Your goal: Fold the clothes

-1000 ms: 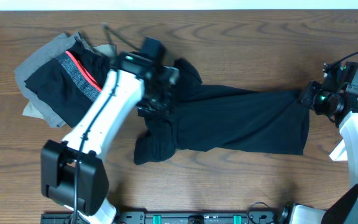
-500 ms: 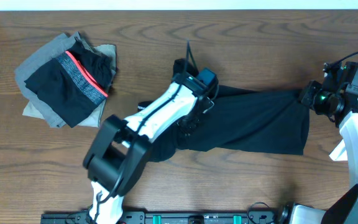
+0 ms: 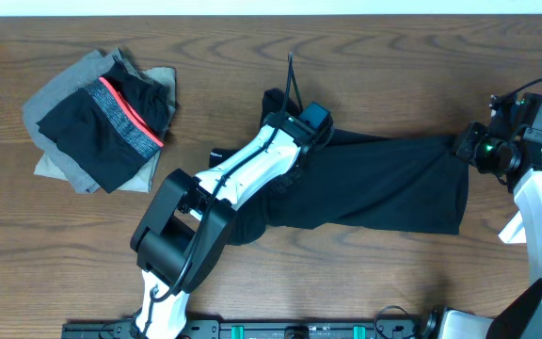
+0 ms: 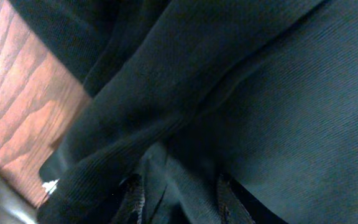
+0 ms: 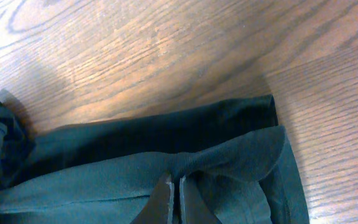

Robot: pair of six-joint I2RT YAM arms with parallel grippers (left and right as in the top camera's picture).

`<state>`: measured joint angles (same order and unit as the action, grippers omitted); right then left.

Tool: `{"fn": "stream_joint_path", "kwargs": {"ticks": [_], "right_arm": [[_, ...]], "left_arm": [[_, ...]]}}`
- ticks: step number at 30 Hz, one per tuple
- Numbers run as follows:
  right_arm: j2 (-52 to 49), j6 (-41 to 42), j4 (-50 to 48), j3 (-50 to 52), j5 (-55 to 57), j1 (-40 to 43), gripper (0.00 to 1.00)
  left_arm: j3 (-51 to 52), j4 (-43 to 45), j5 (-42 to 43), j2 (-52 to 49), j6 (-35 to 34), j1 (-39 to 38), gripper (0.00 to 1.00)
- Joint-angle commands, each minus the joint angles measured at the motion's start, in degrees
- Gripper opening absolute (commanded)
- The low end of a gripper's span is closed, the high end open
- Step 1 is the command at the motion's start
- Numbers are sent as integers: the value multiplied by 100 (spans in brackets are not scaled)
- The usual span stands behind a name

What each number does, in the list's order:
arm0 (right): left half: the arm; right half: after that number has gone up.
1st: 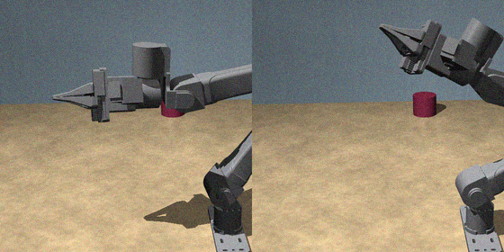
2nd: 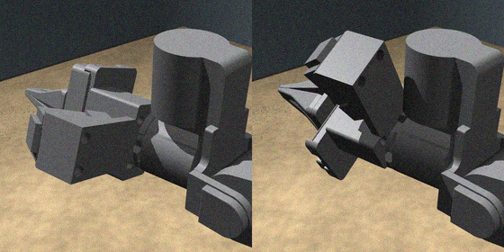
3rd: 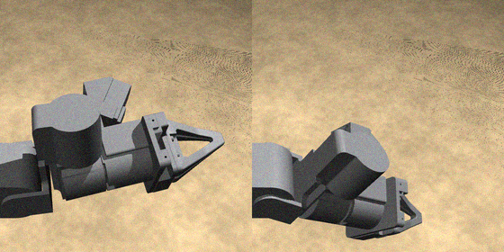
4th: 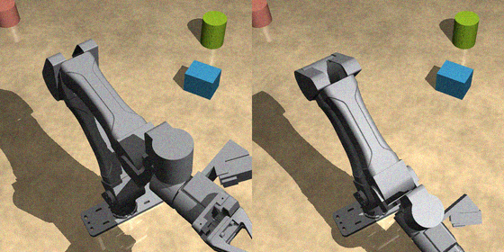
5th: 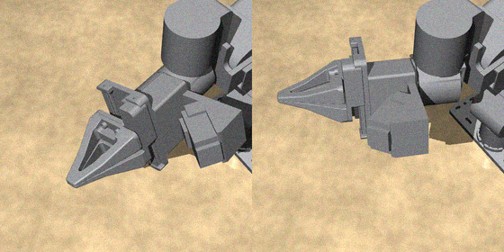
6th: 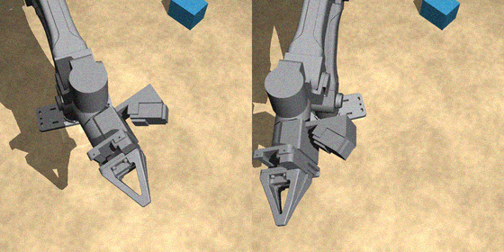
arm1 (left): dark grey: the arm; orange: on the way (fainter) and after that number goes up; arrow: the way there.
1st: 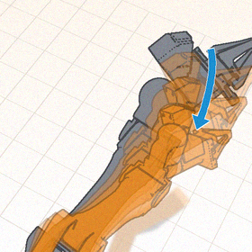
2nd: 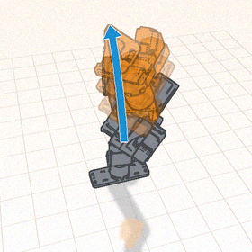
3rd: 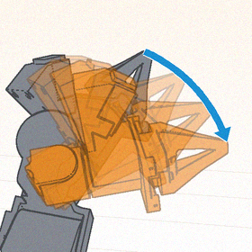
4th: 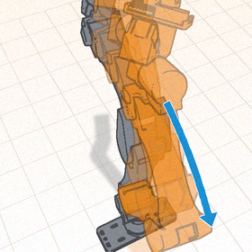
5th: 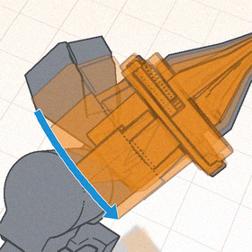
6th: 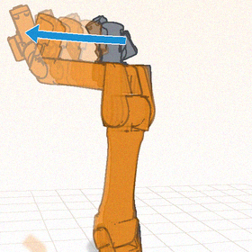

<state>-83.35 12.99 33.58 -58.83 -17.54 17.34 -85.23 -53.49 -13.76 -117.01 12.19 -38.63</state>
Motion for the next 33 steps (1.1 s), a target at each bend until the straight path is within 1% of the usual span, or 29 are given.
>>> {"fn": "stream_joint_path", "kwargs": {"ticks": [1, 10, 12, 15, 17, 20, 22, 24, 29, 33], "right_arm": [[13, 24, -22, -37, 66, 15, 1], [13, 24, -59, -37, 66, 15, 1], [13, 24, -59, -37, 63, 15, 1], [11, 24, -59, -37, 63, 15, 1], [11, 24, -55, -37, 63, 15, 1], [11, 24, -52, -37, 61, 15, 1], [11, 24, -44, -37, 61, 15, 1], [11, 24, -35, -37, 61, 15, 1], [11, 24, -50, -37, 63, 15, 1], [11, 24, -26, -37, 61, 15, 1]], "left_arm": [[-212, -181, -240, 44, -74, -26, 40], [-584, -197, -240, 516, -66, -68, 40], [-610, -72, -236, 632, -15, -66, 47], [-601, 105, -201, 636, 175, -55, 62], [-586, 162, -90, 566, 245, -24, 66], [-562, 144, 348, 446, 343, 74, 67], [-557, -50, 730, 385, 343, 111, 66], [-538, -221, 935, 361, 339, 105, 66], [-420, -201, 901, 345, 271, 0, 67], [-273, -11, 380, 201, -107, -13, 66]]}}
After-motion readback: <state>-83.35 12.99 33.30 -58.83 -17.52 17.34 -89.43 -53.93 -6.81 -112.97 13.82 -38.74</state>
